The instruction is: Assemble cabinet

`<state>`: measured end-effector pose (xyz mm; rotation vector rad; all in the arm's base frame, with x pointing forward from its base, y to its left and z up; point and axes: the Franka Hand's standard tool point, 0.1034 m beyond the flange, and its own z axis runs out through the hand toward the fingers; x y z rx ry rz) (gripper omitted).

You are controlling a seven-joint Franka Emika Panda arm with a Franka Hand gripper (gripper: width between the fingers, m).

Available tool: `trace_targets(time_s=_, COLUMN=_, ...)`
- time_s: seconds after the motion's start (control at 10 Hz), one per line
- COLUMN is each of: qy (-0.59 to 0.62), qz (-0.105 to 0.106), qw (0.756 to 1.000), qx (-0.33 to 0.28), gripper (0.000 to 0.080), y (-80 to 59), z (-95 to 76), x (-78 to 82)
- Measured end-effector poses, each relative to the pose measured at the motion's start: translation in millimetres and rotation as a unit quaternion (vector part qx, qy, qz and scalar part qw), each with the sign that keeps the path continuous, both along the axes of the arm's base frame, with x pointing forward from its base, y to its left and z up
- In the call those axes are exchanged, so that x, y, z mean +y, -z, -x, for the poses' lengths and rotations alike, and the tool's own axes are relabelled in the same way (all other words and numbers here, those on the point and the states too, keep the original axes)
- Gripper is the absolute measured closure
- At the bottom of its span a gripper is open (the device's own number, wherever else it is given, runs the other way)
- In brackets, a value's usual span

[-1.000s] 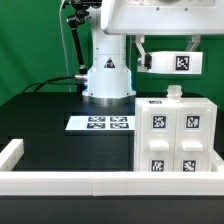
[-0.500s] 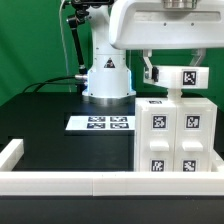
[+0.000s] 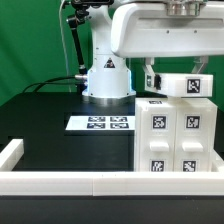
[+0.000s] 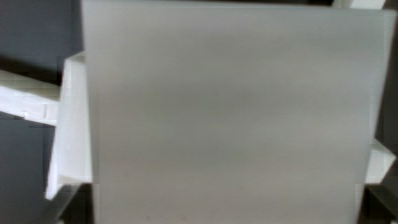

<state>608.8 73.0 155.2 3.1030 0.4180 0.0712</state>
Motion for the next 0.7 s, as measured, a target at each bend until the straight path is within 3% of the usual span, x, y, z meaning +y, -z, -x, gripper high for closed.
trace_targets(time_s=0.7, qy=0.000, qz=-0.001, qw=1.000, qx=-0.008, gripper=0.0240, y=2.8, z=-2.8, x=0.1)
